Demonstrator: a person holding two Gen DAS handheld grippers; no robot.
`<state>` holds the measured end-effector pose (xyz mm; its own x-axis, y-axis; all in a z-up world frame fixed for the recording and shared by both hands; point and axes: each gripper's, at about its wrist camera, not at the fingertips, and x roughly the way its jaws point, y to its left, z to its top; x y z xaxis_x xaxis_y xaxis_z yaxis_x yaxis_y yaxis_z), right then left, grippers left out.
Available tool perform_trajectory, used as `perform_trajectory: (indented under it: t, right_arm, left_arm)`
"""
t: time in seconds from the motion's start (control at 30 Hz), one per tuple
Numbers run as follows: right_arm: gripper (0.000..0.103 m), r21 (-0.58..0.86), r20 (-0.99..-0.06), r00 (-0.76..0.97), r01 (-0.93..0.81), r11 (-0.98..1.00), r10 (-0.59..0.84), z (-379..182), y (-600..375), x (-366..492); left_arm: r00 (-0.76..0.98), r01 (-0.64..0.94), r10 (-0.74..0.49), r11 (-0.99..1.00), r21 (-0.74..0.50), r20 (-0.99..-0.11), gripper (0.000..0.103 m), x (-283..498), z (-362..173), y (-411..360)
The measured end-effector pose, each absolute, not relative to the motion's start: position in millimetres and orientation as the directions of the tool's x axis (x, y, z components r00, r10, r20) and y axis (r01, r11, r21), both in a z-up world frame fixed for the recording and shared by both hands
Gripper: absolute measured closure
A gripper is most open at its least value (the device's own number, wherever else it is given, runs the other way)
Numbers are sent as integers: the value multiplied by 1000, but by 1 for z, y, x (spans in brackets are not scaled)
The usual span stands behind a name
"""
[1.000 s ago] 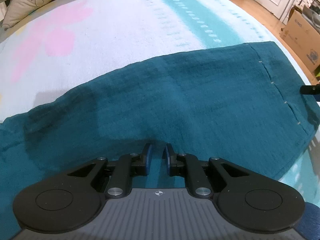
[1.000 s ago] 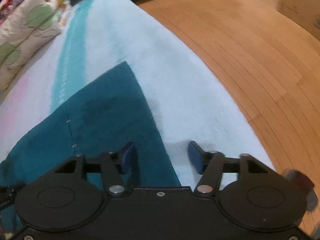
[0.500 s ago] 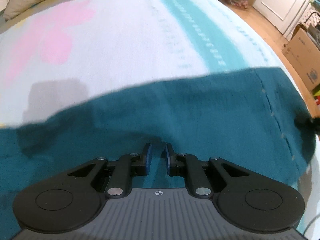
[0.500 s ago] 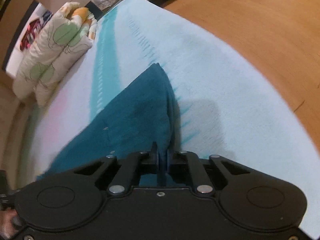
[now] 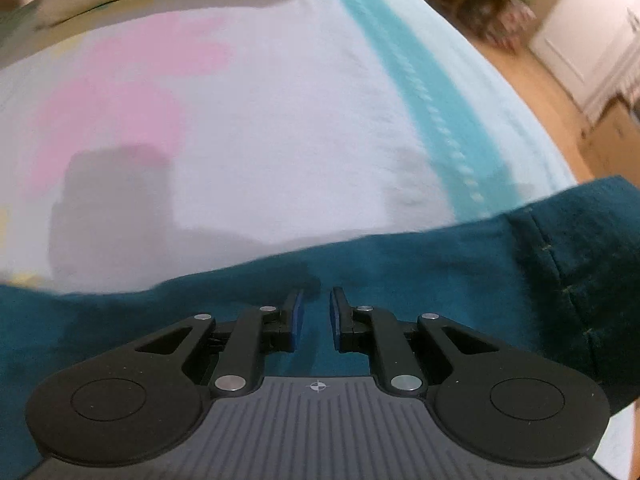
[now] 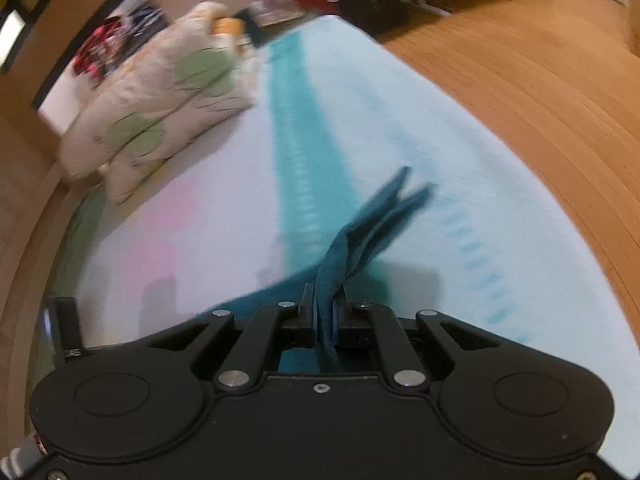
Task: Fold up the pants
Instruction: 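Grasp the hem corner with the right gripper and lift while the left gripper opens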
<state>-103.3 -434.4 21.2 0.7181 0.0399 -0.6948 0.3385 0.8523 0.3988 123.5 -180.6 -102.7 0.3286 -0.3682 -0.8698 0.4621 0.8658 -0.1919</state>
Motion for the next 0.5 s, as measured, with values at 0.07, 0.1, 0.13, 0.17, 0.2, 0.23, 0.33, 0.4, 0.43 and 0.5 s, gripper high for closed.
perform_trajectory:
  t: [0.07, 0.1, 0.13, 0.17, 0.2, 0.23, 0.33, 0.4, 0.43, 0.5]
  right_arm:
    - [89, 398, -691, 720, 304, 865, 65, 31, -408, -92]
    - [89, 397, -693, 716, 288, 871, 79, 34, -393, -85]
    - [89, 394, -694, 714, 269, 879, 93, 37, -377, -77]
    - [89, 395, -692, 714, 246, 885, 110, 38, -360, -71]
    - [89, 403, -684, 716, 214, 890, 138, 37, -341, -64]
    - [89, 416, -677, 718, 191, 889, 163, 36, -327, -58]
    - [89, 424, -667, 712, 120, 898, 220, 25, -275, -39]
    - [89, 434, -671, 693, 80, 897, 263, 9, -242, -25]
    - [89, 451, -676, 675, 64, 890, 294, -2, -227, -18]
    - [89, 454, -697, 638, 37, 890, 328, -29, -194, -5]
  left_arm:
    - [336, 419, -363, 884, -207, -869, 89, 127, -97, -149]
    - [342, 399, -357, 893, -209, -869, 89, 128, -95, -133]
    - [350, 382, -354, 899, -213, -867, 89, 128, -94, -116]
    - [360, 372, -353, 903, -214, -864, 89, 128, -92, -100]
    - [373, 362, -346, 909, -209, -861, 89, 127, -90, -85]
    - [388, 352, -333, 915, -196, -859, 89, 125, -89, -69]
    - [438, 313, -282, 938, -150, -853, 89, 116, -86, -27]
    - [449, 286, -267, 947, -146, -853, 89, 110, -85, -3]
    - [448, 272, -261, 951, -148, -855, 89, 106, -86, 10]
    - [449, 244, -245, 959, -146, -859, 89, 102, -88, 27]
